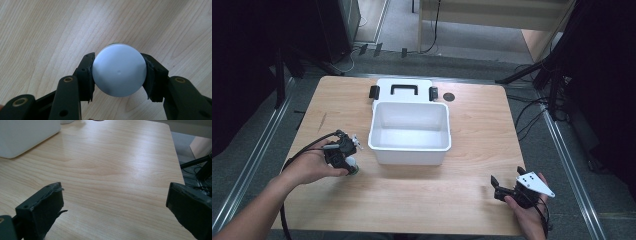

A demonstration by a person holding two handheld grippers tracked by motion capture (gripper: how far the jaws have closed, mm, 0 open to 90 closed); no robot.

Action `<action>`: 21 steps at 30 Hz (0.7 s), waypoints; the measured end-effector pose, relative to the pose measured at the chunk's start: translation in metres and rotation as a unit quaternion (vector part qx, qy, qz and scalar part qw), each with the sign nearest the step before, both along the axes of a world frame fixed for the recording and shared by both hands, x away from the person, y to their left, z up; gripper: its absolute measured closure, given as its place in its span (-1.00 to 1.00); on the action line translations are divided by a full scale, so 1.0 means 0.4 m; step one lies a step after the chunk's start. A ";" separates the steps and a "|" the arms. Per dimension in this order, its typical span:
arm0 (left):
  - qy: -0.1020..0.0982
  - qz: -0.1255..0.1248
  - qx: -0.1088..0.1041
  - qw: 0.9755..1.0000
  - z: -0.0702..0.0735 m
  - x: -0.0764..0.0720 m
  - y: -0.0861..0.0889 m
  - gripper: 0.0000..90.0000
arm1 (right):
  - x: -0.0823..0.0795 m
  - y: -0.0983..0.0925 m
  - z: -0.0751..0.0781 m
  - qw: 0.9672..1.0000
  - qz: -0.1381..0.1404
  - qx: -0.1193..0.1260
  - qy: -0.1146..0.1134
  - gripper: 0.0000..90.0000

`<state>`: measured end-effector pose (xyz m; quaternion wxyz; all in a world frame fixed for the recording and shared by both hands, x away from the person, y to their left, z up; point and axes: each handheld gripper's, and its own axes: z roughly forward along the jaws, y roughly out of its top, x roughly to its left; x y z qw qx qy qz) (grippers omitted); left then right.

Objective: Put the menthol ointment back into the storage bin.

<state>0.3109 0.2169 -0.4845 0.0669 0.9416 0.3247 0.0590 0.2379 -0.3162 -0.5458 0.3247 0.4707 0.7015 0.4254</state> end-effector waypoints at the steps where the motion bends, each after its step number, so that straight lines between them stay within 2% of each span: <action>1: 0.000 0.000 0.000 1.000 0.000 0.000 0.000 0.13 | 0.000 0.000 0.000 1.000 0.000 0.000 0.000 -0.97; 4: -0.007 -0.002 0.005 1.000 0.011 0.000 0.000 0.13 | 0.000 0.000 0.000 1.000 0.000 0.000 0.001 -0.97; 7: -0.015 -0.008 0.008 1.000 0.042 0.003 -0.001 0.14 | 0.001 0.001 0.000 1.000 -0.001 0.001 0.003 -0.97; 8: -0.015 -0.008 0.008 1.000 0.042 0.003 -0.001 0.14 | 0.001 0.001 0.000 1.000 -0.001 0.001 0.003 -0.97; 10: -0.015 -0.015 0.003 1.000 0.072 0.006 -0.001 0.14 | 0.001 0.001 0.000 1.000 -0.002 0.002 0.004 -0.96; 11: -0.015 -0.015 0.003 1.000 0.072 0.006 -0.001 0.14 | 0.001 0.001 0.000 1.000 -0.002 0.002 0.004 -0.96; 12: -0.011 -0.022 0.007 1.000 0.094 0.010 -0.002 0.14 | 0.001 0.002 0.000 1.000 -0.003 0.002 0.005 -0.96; 13: -0.011 -0.022 0.007 1.000 0.094 0.010 -0.002 0.14 | 0.001 0.002 0.000 1.000 -0.003 0.002 0.005 -0.96; 14: -0.013 -0.026 0.013 0.999 0.116 0.012 -0.002 0.14 | 0.001 0.002 0.000 1.000 -0.004 0.001 0.005 -0.95; 15: -0.013 -0.026 0.013 0.999 0.116 0.012 -0.002 0.14 | 0.001 0.002 0.000 1.000 -0.004 0.001 0.005 -0.95; 16: -0.012 -0.027 0.011 0.999 0.138 0.016 0.000 0.14 | 0.001 0.002 0.000 1.000 -0.003 0.001 0.006 -0.95; 17: -0.012 -0.027 0.011 0.999 0.138 0.016 0.000 0.14 | 0.001 0.002 0.000 1.000 -0.003 0.001 0.006 -0.95; 20: -0.011 -0.031 0.016 0.999 0.175 0.021 -0.001 0.14 | 0.001 0.002 0.000 1.000 -0.002 0.001 0.005 -0.94; 21: -0.011 -0.031 0.016 0.999 0.175 0.021 -0.001 0.14 | 0.001 0.002 0.000 1.000 -0.002 0.001 0.005 -0.94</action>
